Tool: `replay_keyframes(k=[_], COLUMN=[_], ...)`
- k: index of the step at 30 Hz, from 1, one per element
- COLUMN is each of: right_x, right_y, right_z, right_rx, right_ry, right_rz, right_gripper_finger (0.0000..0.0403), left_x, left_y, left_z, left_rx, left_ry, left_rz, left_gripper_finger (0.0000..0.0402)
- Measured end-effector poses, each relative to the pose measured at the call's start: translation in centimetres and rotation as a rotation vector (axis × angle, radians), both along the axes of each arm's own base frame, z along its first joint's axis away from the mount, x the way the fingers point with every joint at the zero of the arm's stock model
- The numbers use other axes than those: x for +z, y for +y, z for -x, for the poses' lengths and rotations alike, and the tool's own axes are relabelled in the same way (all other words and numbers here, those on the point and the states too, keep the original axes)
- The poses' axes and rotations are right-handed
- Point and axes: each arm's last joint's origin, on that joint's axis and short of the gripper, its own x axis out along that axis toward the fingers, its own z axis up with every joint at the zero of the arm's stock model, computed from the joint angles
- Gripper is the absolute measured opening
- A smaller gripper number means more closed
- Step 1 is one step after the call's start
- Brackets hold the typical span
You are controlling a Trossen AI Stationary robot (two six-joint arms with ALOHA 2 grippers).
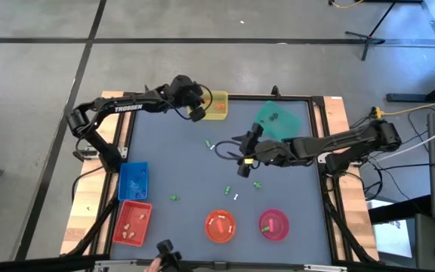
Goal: Sort Halloween decoration
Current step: Put the orange pumpkin toy into the yellow bin, then put the green skeleton toy into the pink bowl
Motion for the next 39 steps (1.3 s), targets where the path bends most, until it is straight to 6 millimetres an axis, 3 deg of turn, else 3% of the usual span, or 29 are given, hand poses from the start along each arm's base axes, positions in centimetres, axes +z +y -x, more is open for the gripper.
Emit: replay_keyframes(k=[9,22,26,31,39], right_x=[-0.5,-0.5,-0.6,-0.9,-1.1], right_y=[0.0,0.0,0.0,0.0,0.0], right_z=[-0.3,-0.3,-0.2,0.0,0.1], right_rx=[-0.001,-0.001,0.000,0.013,0.015], right_ry=[0.015,0.015,0.035,0.073,0.094], right_rz=[0.003,0.003,0.007,0.006,0.008], right_gripper_finger=[0.0246,0.0246,0.0246,0.0246,0.0246], left_x=[0.4,0.4,-0.1,-0.9,-1.2], left_y=[0.0,-1.2,-3.6,-8.2,-15.5], left_z=[-0.4,-1.2,-2.3,-3.7,-5.2], left_rx=[0.022,-0.031,-0.136,-0.315,-0.524], left_ry=[-0.088,-0.230,-0.225,-0.125,-0.032], left_rz=[-0.006,0.191,0.319,0.450,0.490], left_gripper_finger=[0.0168,0.0175,0.0175,0.0175,0.0176])
